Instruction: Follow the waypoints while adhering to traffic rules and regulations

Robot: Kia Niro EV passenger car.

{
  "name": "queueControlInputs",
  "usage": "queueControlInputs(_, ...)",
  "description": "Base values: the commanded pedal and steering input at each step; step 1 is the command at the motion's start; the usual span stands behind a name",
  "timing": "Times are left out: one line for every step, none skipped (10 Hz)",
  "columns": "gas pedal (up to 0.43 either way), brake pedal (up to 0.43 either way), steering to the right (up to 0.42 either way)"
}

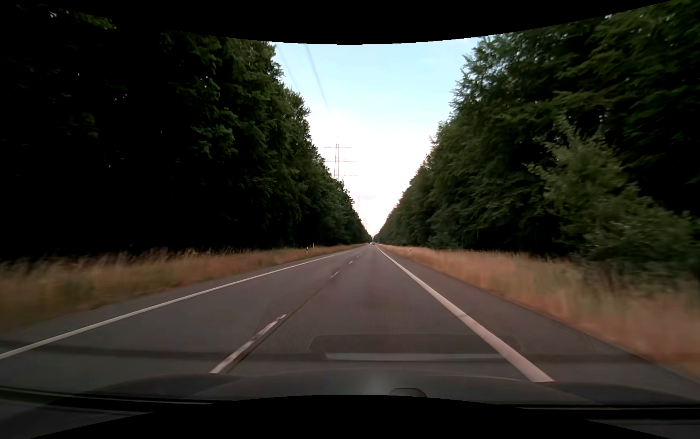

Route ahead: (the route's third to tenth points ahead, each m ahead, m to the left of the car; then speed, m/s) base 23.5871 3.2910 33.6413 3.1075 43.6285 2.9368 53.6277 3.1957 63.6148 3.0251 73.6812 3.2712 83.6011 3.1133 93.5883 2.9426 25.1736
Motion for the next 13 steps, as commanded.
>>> queueControlInputs(0.169, 0.0, -0.002)
queueControlInputs(0.169, 0.0, -0.002)
queueControlInputs(0.169, 0.0, -0.002)
queueControlInputs(0.169, 0.0, -0.002)
queueControlInputs(0.169, 0.0, -0.002)
queueControlInputs(0.169, 0.0, -0.002)
queueControlInputs(0.169, 0.0, -0.002)
queueControlInputs(0.169, 0.0, -0.001)
queueControlInputs(0.169, 0.0, -0.001)
queueControlInputs(0.169, 0.0, -0.001)
queueControlInputs(0.169, 0.0, -0.001)
queueControlInputs(0.169, 0.0, -0.001)
queueControlInputs(0.169, 0.0, -0.001)
